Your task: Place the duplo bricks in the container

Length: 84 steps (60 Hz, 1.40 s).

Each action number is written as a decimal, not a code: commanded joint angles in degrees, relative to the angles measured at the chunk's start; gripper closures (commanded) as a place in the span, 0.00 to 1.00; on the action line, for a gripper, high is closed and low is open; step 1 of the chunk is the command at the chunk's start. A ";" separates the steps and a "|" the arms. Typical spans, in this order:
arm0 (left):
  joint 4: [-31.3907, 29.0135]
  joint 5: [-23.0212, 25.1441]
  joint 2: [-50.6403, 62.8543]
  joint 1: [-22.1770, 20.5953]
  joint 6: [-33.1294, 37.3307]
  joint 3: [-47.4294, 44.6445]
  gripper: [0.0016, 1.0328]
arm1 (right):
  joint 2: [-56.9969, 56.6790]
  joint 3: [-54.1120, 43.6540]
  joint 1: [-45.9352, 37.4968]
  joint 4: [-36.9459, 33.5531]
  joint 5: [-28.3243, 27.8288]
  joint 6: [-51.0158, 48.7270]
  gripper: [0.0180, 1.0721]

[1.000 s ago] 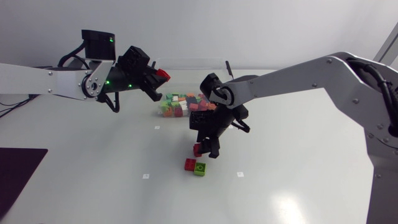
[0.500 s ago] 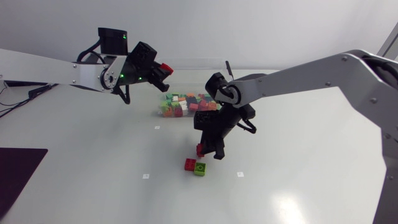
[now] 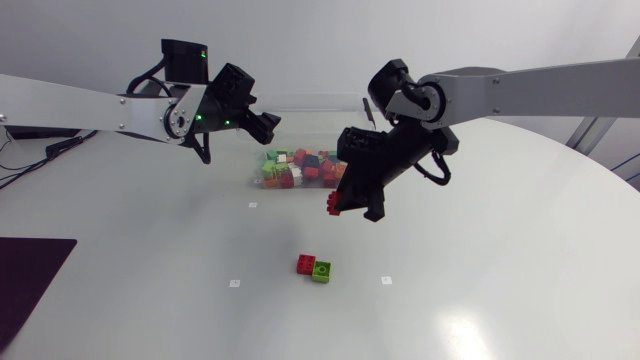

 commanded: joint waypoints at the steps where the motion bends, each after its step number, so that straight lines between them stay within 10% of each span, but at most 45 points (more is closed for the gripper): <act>1: -0.43 0.91 -5.00 -0.16 1.27 -2.93 0.05 | -1.46 2.68 -1.24 -0.71 -1.47 1.58 0.67; 37: -20.99 15.68 -14.58 -3.41 28.96 -16.55 0.06 | -0.84 11.55 -3.97 10.54 -3.84 20.04 0.67; 76: -31.54 16.73 -6.67 -10.61 41.35 -16.55 0.07 | 12.61 27.73 -4.58 16.08 3.28 36.13 0.66; 84: -32.16 16.65 -6.14 -11.32 41.44 -16.29 0.07 | 14.98 30.01 -3.97 14.94 5.39 37.00 0.53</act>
